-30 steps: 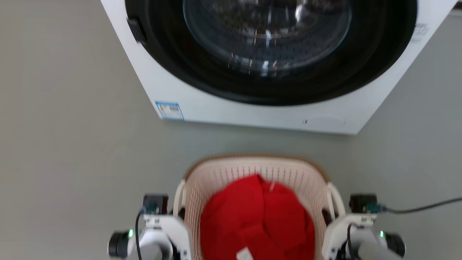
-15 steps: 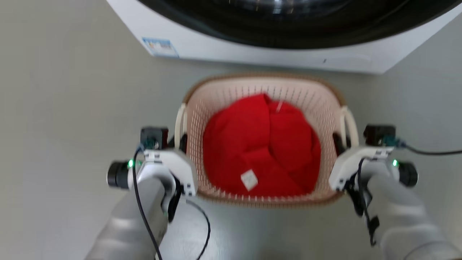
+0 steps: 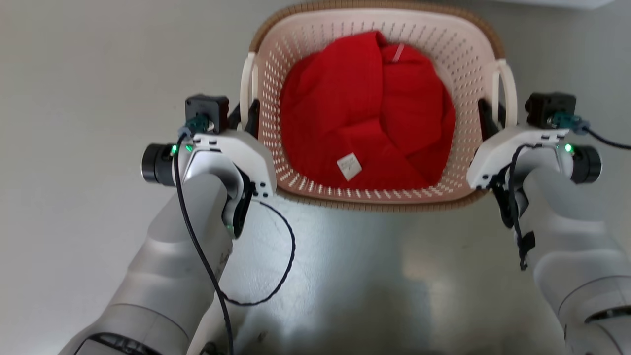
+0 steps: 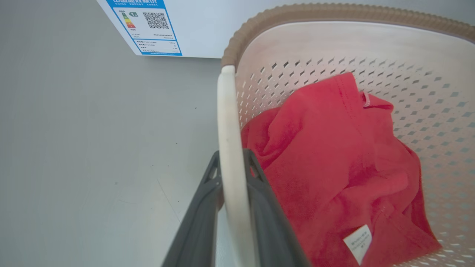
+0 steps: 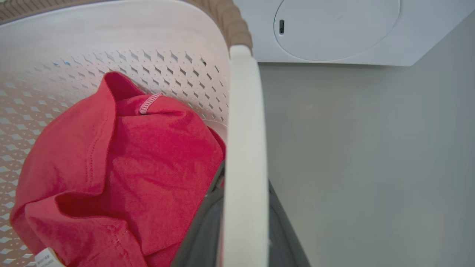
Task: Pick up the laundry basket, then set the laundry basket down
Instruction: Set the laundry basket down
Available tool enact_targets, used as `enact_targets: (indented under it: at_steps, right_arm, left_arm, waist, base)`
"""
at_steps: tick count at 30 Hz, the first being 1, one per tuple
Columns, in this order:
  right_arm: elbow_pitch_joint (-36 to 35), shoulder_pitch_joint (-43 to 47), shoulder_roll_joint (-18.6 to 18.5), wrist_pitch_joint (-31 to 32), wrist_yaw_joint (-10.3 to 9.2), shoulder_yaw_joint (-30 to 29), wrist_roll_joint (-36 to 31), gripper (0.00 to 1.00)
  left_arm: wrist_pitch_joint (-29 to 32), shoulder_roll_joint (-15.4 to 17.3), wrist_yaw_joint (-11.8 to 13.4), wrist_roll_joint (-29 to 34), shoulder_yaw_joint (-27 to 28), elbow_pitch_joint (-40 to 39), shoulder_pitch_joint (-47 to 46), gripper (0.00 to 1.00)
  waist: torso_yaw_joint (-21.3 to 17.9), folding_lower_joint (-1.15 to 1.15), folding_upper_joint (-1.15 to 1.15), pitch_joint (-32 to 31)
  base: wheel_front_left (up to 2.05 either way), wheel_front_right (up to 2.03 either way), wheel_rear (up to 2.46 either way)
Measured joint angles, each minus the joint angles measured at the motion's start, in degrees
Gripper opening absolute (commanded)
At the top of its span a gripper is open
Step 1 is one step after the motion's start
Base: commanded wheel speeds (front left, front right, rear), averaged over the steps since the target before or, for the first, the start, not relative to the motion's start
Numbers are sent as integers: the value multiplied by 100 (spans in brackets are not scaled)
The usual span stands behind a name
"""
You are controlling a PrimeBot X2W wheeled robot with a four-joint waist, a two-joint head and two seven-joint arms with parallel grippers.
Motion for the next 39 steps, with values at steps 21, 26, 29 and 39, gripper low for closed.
enact_targets:
  at_steps: [21, 26, 29, 39]
  right_arm:
    - [-325, -248, 52, -43, 2, -1241, -1435, 0]
    - [-332, -341, 46, -57, 2, -1226, -1399, 0]
    - [-341, -360, 41, -56, 2, -1151, -1379, 0]
    - [-402, -339, 24, -42, 7, -925, -1322, 100]
  left_arm:
    - [0, -21, -9, 218, 209, -189, -334, 0]
    - [0, -21, -8, 258, 221, -231, -419, 0]
    - [0, -14, -8, 259, 221, -232, -419, 0]
    - [-25, 26, 1, 357, 298, -213, -441, 96]
  waist:
    - [99, 0, 0, 779]
    - [142, 0, 0, 831]
    - [148, 0, 0, 815]
    - [126, 0, 0, 712]
  base:
    - [0, 0, 0]
    - [0, 0, 0]
    - [0, 0, 0]
    - [0, 0, 0]
